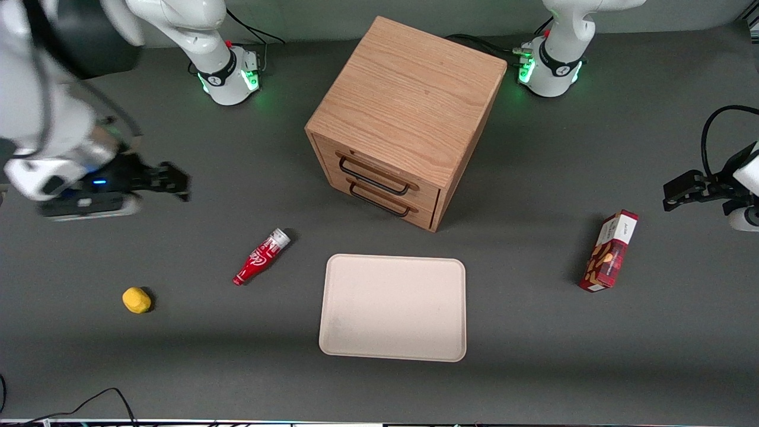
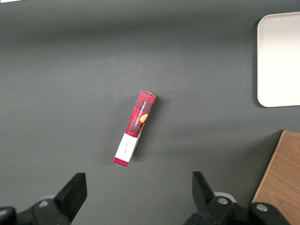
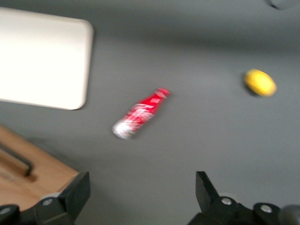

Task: Open upper drawer
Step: 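Move the right gripper toward the upper drawer's black handle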

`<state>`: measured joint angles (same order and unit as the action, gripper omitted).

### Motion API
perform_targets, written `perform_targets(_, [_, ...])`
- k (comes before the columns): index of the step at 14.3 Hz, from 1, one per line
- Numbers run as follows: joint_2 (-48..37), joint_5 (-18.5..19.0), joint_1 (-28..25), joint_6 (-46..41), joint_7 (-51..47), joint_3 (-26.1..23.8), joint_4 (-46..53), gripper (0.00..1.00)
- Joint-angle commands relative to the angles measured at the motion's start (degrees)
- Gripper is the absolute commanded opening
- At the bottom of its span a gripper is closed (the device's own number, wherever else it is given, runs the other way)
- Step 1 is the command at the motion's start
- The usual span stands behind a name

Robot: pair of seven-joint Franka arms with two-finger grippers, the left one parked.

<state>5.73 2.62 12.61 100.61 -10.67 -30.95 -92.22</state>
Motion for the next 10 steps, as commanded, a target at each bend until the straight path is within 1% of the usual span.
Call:
perform_targets(1, [5.6, 1.1, -4.4, 3.8, -0.2, -3.1, 3.8, 1.0])
perform_targets(3, [10.3, 1.5, -7.2, 4.9, -0.1, -7.1, 8.4, 1.0])
perform_targets(5, [14.6, 1.8, -11.5, 4.9, 0.9, -7.5, 11.8, 1.0])
perform_targets(7, [15.3, 2.5, -14.2, 4.9, 7.6, -7.9, 12.1, 1.0])
perform_targets(8, [15.4, 2.8, -14.6, 4.9, 11.4, -8.0, 12.0, 1.0])
perform_targets(10, [16.7, 2.9, -16.1, 5.0, 13.7, -9.0, 11.4, 1.0])
